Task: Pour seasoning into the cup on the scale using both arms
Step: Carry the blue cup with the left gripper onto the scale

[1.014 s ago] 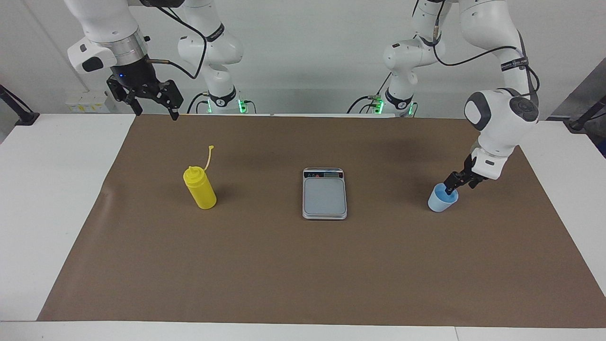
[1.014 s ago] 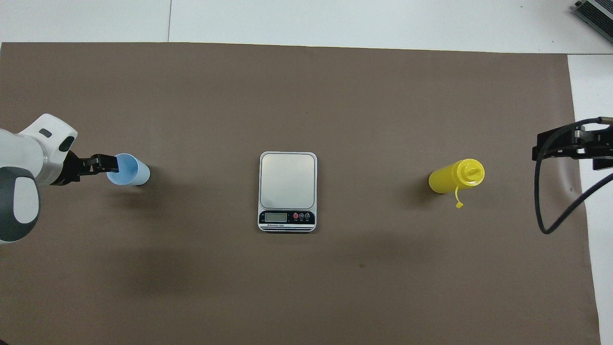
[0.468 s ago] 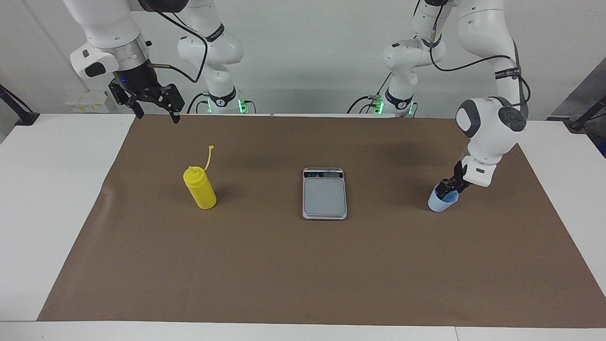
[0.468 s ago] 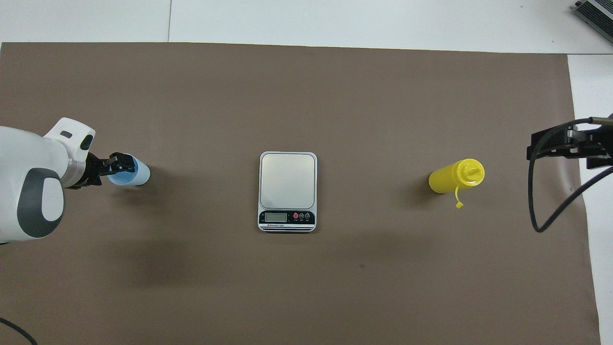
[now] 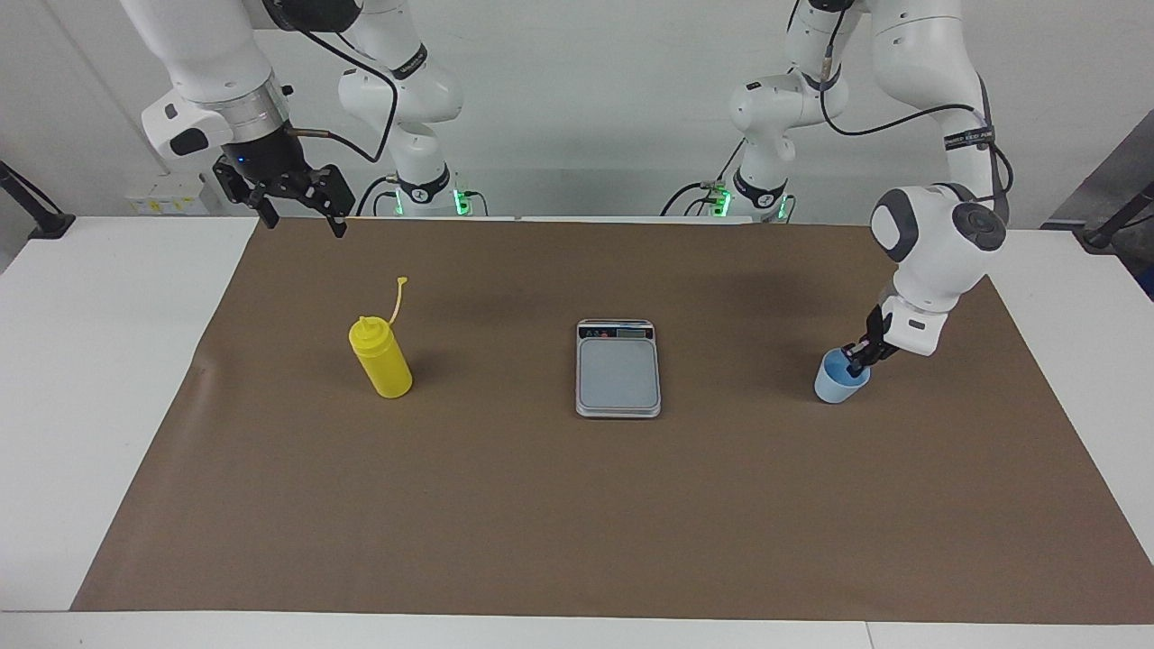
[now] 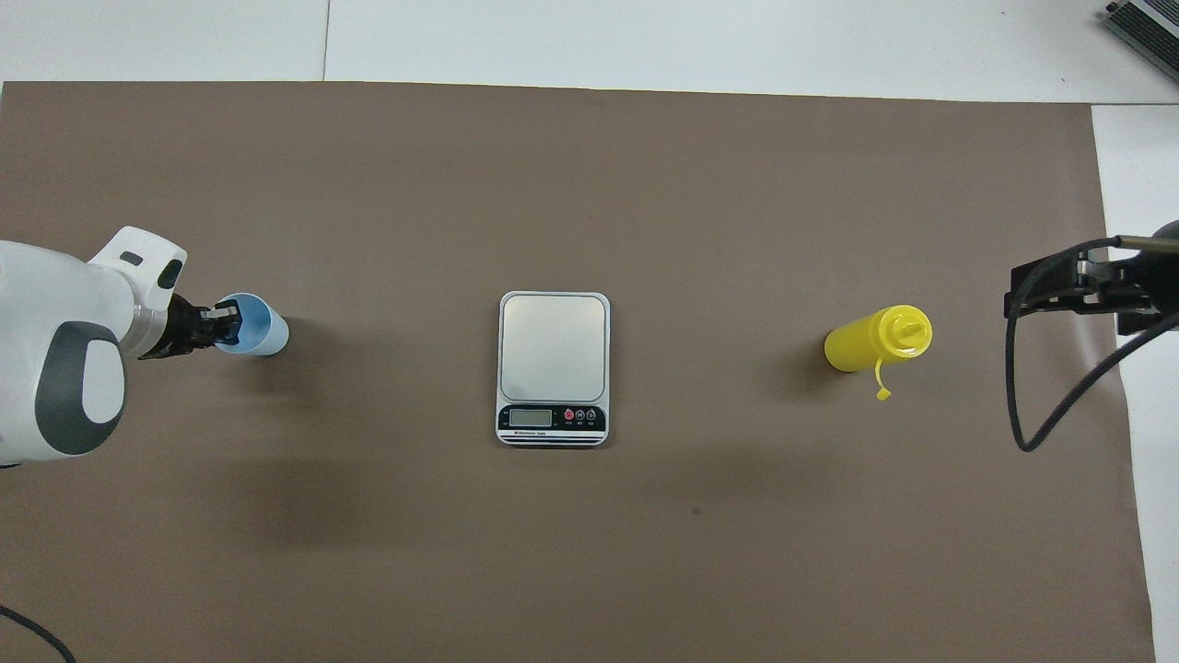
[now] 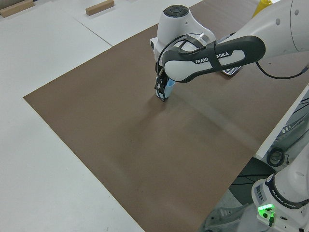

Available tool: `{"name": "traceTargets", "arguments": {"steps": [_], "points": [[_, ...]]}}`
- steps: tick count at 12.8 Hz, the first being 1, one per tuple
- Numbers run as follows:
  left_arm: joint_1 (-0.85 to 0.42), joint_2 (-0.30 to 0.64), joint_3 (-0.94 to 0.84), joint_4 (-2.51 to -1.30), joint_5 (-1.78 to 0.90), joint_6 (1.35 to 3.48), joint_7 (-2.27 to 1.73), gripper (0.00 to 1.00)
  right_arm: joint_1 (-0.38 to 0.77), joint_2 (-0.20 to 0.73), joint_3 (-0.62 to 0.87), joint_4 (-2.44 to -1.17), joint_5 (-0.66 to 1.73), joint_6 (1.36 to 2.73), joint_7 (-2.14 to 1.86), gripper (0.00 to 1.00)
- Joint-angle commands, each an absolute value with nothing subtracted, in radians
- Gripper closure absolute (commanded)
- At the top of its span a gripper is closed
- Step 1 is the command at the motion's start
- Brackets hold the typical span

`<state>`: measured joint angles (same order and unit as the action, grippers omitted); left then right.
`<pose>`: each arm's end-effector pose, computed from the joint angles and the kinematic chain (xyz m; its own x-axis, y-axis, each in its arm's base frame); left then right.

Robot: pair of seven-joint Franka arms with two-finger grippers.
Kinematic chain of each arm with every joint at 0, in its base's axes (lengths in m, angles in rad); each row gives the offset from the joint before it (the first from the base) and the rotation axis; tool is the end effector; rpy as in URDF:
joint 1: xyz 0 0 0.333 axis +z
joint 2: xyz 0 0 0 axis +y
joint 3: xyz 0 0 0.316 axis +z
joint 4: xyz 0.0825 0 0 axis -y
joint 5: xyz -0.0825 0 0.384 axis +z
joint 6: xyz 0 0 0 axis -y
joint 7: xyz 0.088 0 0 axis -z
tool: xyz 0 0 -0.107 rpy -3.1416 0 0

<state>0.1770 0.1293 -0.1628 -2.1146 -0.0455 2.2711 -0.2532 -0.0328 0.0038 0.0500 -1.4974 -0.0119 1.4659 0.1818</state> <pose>0.5650 0.0081 0.3573 0.9558 0.2938 0.0127 0.2925 -0.9543 0.0616 0.5451 0.0079 0.6477 0.9857 -0.1651 -0.0326 -0.1646 -0.9862 0.0179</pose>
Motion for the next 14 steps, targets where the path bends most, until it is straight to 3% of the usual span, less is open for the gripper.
{"name": "traceTargets", "arguments": {"steps": [1, 6, 14], "points": [[0.166, 0.132, -0.156, -2.011, -0.064, 2.165, -0.23, 1.0, -0.046, -0.026, 0.055, -1.536, -0.002, 1.486, 0.183, 0.0], [0.088, 0.107, -0.164, -1.878, -0.064, 2.022, -0.274, 1.0, -0.046, -0.028, 0.055, -1.536, 0.0, 1.485, 0.179, 0.0], [-0.236, 0.12, -0.166, -1.851, -0.052, 2.114, -0.546, 1.0, -0.049, -0.026, 0.054, -1.536, 0.0, 1.483, 0.172, 0.0]]}}
